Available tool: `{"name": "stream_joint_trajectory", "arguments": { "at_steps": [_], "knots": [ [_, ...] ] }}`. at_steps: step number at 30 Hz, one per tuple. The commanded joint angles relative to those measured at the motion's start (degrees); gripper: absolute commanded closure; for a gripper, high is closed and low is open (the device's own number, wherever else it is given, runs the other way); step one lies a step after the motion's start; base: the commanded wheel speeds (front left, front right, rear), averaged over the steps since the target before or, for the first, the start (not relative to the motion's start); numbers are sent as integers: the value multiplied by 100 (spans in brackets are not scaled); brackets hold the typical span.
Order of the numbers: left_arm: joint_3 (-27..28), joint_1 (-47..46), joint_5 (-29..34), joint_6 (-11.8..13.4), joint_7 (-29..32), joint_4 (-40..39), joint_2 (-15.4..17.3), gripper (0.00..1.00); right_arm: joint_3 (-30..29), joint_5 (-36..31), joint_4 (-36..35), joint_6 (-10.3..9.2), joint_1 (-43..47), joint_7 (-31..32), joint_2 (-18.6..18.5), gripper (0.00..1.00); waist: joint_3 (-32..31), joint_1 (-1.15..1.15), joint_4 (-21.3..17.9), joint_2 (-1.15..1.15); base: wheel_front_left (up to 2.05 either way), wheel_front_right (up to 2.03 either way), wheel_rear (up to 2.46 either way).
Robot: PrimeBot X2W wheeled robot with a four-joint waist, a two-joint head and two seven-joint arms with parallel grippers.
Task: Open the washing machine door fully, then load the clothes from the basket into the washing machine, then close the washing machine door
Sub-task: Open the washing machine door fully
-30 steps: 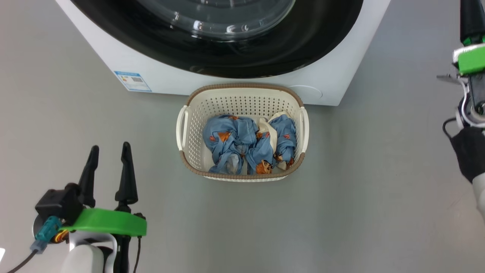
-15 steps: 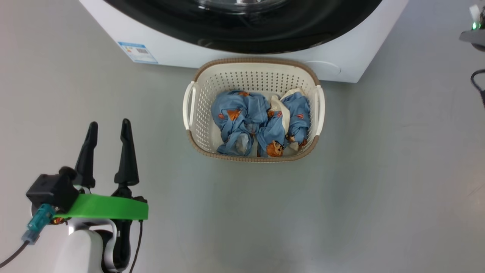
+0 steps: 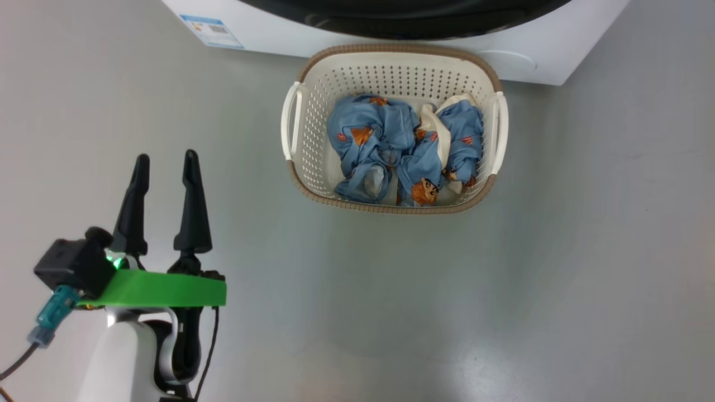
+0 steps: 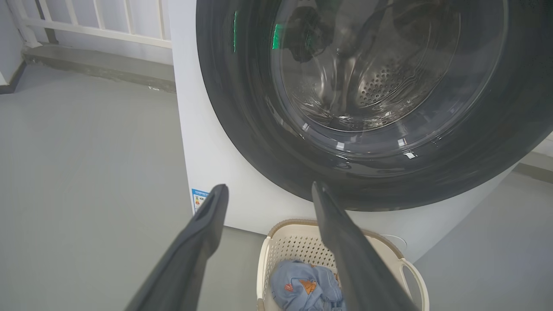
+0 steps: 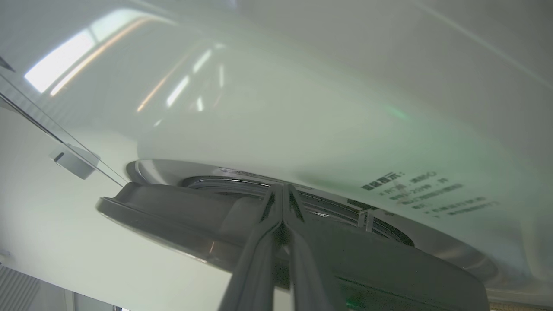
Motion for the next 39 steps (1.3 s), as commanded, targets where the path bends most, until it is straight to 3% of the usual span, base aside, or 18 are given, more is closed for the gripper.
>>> {"name": "stream_joint_trajectory", "arguments": {
  "at_steps": [1, 19, 39],
  "knots": [
    [139, -72, -36, 51, -36, -199, 140, 0, 58, 66, -76, 53, -161, 167, 53, 100, 112, 0, 96, 0, 0, 0, 0],
    [-30, 2, 31, 167, -36, -189, 140, 0, 357, -92, 350, 53, -370, 1015, 120, 100, -72, 0, 263, 0, 0, 0, 0],
    [95, 805, 408, 58, -36, 65, 140, 0, 564, 43, -507, 53, 2025, 1480, 363, 100, -1657, 0, 258, 0, 0, 0, 0]
  ]
}}
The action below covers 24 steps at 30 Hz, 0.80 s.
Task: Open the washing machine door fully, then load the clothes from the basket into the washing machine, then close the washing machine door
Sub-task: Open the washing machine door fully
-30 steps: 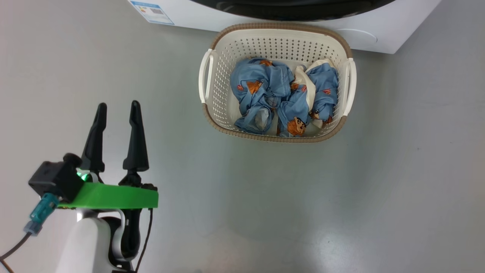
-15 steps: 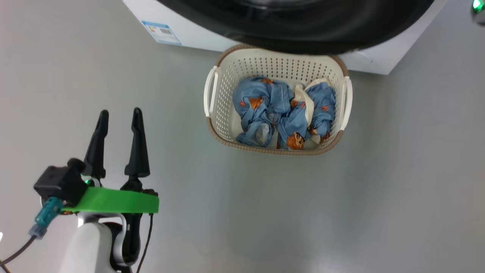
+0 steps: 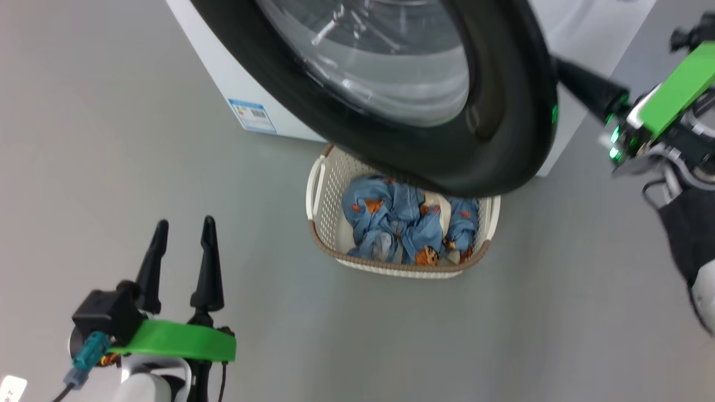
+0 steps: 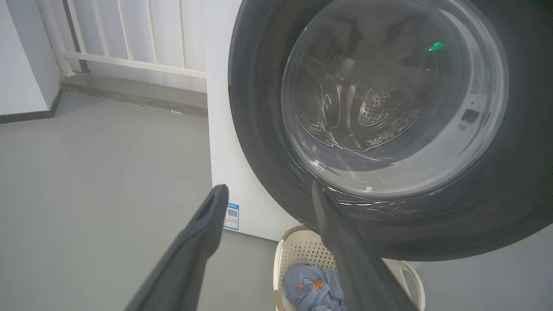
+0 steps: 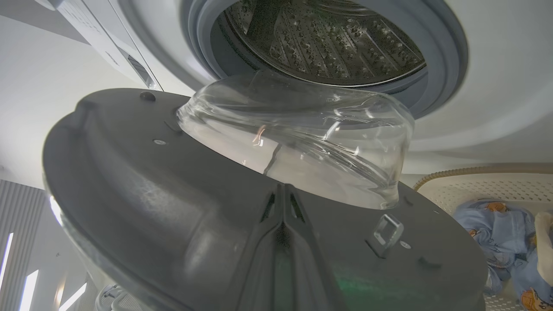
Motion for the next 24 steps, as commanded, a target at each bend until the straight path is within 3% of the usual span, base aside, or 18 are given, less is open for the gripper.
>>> {"name": "stream_joint_trajectory", "arguments": {
  "at_steps": [1, 11, 24],
  "knots": [
    [186, 75, 41, -13, -36, -72, 148, 0, 99, 87, -222, 57, 281, 81, 157, 100, -423, 0, 66, 0, 0, 0, 0],
    [177, 474, 115, -44, -36, 277, 148, 0, -61, 306, -563, 57, 1491, 253, 309, 100, -1188, 0, 538, 0, 0, 0, 0],
    [204, 599, 150, -82, -36, 578, 148, 0, -295, 482, -775, 57, 2210, 481, 701, 100, -1539, 0, 1046, 0, 0, 0, 0]
  ]
}}
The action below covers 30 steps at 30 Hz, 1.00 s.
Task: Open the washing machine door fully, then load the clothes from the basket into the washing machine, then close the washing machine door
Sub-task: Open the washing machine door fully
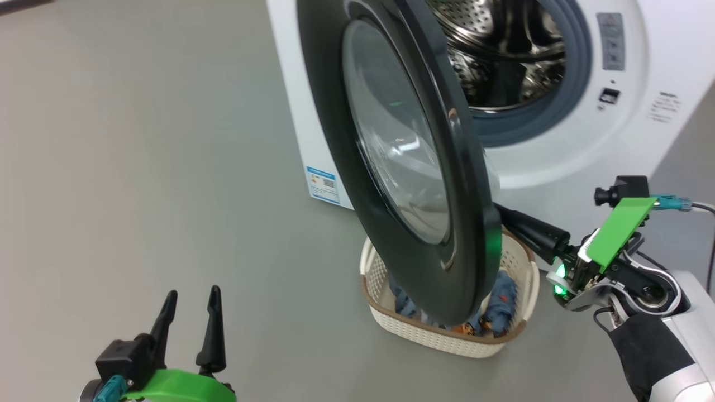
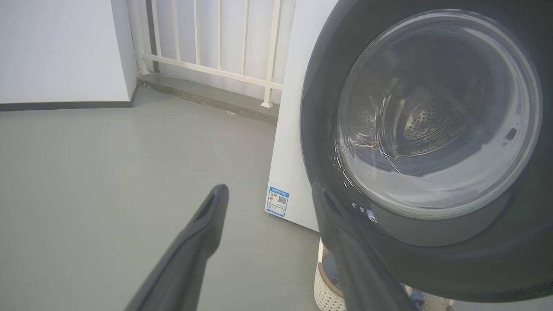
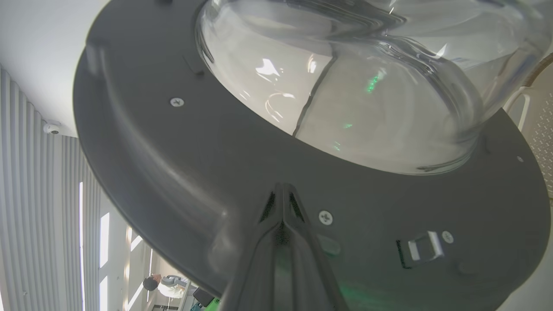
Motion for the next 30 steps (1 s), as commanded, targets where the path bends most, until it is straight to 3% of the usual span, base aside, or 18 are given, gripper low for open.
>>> {"name": "stream_joint_trajectory", "arguments": {
  "at_steps": [1, 15, 30],
  "knots": [
    [197, -98, 52, -32, -36, -97, 99, 0, 78, 89, -168, 57, 12, 87, 86, 100, -122, 0, 181, 0, 0, 0, 0],
    [244, -73, 39, -19, -36, -84, 99, 0, 71, 13, -40, 57, 83, 530, 493, 100, -106, 0, 447, 0, 0, 0, 0],
    [204, -86, 31, 14, -36, -70, 99, 0, -169, -183, 21, 57, 85, 641, 604, 100, -201, 0, 269, 0, 0, 0, 0]
  ]
}}
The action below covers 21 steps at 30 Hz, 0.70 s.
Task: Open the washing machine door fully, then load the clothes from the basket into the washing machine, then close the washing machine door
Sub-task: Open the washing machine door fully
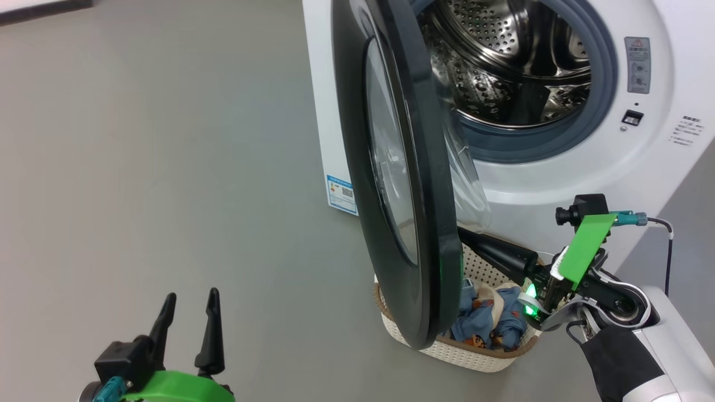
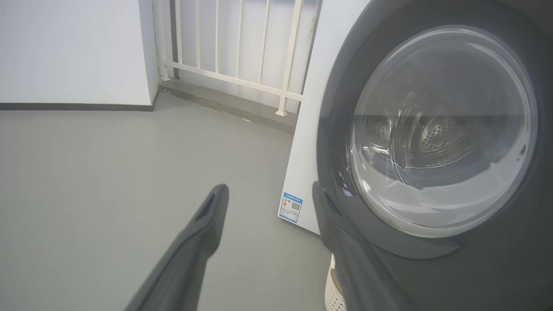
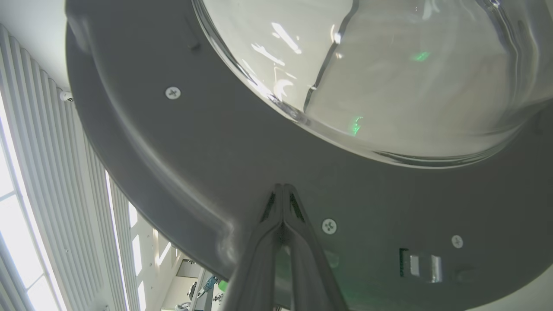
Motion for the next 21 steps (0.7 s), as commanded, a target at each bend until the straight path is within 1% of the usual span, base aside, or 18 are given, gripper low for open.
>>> {"name": "stream_joint_trajectory", "arguments": {
  "at_steps": [1, 2, 3, 4, 5, 6, 14, 21],
  "knots": [
    [177, -93, 32, 41, -36, -129, 94, 0, 1, -93, -159, 57, -50, -38, 50, 100, -28, 0, -121, 0, 0, 0, 0],
    [177, -93, 32, 41, -36, -129, 94, 0, 1, -93, -159, 57, -50, -38, 50, 100, -28, 0, -121, 0, 0, 0, 0],
    [181, -92, 30, 39, -36, -126, 94, 0, -33, -96, -156, 57, -56, -62, 64, 75, -31, 0, -165, 0, 0, 0, 0],
    [179, -92, 30, 37, -36, -124, 94, 0, -60, -92, -161, 57, -53, -70, 79, 60, -35, 0, -211, 0, 0, 0, 0],
    [174, -91, 30, 37, -36, -125, 94, 0, -77, -118, -175, 57, -47, -90, 78, 36, -39, 0, -264, 0, 0, 0, 0],
    [171, -90, 30, 38, -36, -128, 94, 0, -82, -151, -195, 57, -39, -97, 73, 0, -41, 0, -317, 0, 0, 0, 0],
    [116, -88, 76, 41, -36, -70, 94, 0, -186, -344, -410, 57, 71, -288, 101, 0, -91, 0, -858, 0, 0, 0, 0],
    [147, -107, 93, 56, -36, -71, 94, 0, -55, -885, -1057, 57, 299, -792, 80, 0, -126, 0, -1408, 0, 0, 0, 0]
  ]
}}
